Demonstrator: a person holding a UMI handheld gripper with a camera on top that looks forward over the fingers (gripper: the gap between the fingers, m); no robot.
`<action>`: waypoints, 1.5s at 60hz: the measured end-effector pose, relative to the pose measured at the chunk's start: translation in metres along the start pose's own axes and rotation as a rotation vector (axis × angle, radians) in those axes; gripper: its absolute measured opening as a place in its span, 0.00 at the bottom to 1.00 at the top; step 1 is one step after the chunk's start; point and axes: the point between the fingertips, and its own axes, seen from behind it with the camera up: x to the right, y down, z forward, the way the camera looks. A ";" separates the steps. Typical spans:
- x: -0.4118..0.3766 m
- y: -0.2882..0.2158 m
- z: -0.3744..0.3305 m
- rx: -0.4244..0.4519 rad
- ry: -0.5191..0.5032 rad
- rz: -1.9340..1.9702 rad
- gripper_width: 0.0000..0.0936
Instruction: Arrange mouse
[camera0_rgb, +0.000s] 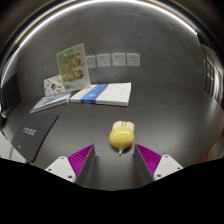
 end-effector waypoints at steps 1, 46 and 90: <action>0.003 -0.001 0.005 -0.004 -0.003 0.007 0.88; -0.037 -0.078 0.009 0.121 0.012 0.007 0.43; -0.385 -0.009 0.049 0.035 -0.040 -0.049 0.57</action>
